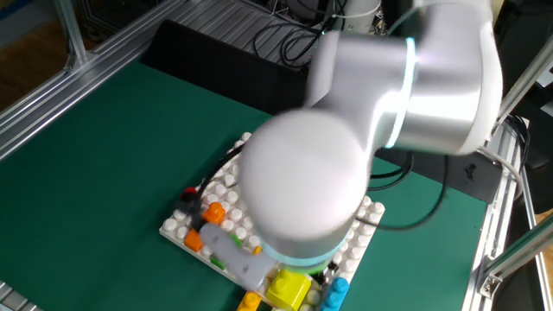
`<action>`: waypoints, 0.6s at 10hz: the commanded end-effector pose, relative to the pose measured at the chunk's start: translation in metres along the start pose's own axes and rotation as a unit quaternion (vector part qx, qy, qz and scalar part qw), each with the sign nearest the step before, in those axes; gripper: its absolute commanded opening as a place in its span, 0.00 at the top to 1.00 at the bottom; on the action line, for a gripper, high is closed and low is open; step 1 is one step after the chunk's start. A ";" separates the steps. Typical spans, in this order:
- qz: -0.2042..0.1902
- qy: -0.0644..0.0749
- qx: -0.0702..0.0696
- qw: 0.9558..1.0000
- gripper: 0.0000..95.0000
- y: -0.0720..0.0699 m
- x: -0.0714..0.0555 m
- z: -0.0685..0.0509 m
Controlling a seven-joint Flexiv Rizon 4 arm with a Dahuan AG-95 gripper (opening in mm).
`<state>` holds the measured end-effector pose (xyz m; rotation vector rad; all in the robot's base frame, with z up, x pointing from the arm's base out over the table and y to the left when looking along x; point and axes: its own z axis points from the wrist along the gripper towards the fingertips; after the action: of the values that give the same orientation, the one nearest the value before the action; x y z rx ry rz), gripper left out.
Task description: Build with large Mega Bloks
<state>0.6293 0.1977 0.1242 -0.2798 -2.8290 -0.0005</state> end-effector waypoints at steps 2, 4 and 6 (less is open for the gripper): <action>-0.001 -0.007 -0.003 1.000 1.00 0.000 0.003 0.003; -0.002 -0.008 -0.003 1.000 1.00 0.000 0.003 0.003; -0.002 -0.008 -0.003 1.000 1.00 0.001 0.004 0.002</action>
<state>0.6211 0.1976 0.1226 -0.2776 -2.8550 -0.0102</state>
